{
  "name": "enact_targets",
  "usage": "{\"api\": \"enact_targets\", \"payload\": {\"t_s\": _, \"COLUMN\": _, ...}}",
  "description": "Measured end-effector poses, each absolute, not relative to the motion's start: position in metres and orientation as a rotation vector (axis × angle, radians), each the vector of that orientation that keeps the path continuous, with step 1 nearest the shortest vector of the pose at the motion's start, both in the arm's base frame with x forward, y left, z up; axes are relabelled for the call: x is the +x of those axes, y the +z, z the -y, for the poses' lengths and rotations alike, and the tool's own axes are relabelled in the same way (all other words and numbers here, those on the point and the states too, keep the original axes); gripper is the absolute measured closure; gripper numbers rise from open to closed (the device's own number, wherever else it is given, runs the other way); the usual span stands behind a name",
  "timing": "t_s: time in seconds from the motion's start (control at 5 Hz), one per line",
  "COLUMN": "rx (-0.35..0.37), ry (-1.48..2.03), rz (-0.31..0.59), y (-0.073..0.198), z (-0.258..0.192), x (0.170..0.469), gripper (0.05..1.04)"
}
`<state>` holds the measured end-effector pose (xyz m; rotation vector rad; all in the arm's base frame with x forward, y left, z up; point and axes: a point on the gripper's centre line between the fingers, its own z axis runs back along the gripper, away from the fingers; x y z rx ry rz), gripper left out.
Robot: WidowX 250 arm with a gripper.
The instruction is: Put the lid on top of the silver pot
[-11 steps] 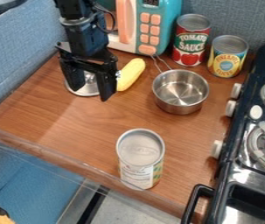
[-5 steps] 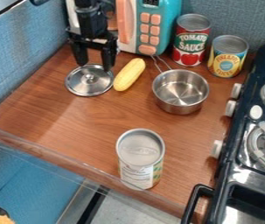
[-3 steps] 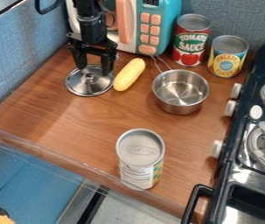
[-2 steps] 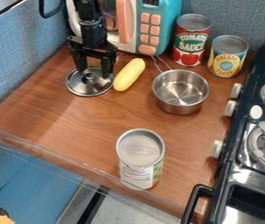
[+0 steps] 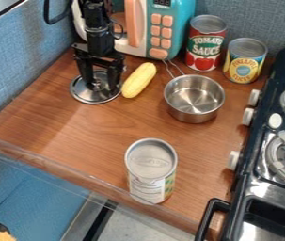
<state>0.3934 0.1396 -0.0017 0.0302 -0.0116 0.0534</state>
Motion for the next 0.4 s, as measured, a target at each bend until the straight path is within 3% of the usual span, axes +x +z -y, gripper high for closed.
{"api": "enact_targets", "payload": {"t_s": 0.4, "rx": -0.001, "ry": 0.047, "rz": 0.005, "y": -0.001, "z": -0.1446, "x": 0.3867, "gripper": 0.688}}
